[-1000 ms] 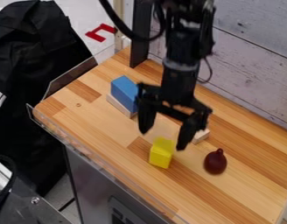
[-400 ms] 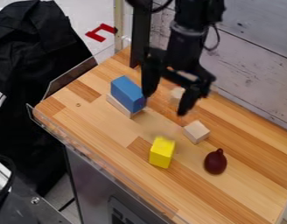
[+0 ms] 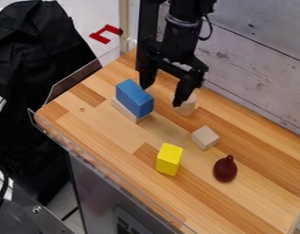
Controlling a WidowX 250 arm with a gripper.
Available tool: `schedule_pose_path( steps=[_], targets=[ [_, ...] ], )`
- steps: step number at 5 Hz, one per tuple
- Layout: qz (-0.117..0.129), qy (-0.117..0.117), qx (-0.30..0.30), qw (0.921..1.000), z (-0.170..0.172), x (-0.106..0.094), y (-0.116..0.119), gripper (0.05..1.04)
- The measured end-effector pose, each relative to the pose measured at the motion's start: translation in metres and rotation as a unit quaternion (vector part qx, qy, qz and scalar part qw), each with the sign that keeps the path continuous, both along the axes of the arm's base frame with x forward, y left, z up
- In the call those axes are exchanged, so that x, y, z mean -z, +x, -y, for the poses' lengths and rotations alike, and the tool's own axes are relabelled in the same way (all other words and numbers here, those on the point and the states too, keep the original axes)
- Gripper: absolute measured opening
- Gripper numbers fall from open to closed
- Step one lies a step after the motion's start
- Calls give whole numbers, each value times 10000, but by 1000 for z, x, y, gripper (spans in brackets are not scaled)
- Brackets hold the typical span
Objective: Remove the yellow cube from the tower and put it in the middle of the table
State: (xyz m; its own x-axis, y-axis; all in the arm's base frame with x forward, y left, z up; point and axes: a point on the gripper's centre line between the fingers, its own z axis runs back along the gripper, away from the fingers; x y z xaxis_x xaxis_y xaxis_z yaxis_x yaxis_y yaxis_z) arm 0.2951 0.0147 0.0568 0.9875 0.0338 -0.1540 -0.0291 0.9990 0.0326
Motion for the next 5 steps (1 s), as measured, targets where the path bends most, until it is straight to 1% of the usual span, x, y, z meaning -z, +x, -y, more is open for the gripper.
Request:
schedule_pose_path(
  steps=[1, 2, 5],
  targets=[
    [3, -112, -32, 9999, 3, 4, -3, 1001],
    [64, -315, -134, 9994, 10, -3, -11, 1001],
    [80, -315, -134, 9994, 10, -4, -11, 1001]
  ],
)
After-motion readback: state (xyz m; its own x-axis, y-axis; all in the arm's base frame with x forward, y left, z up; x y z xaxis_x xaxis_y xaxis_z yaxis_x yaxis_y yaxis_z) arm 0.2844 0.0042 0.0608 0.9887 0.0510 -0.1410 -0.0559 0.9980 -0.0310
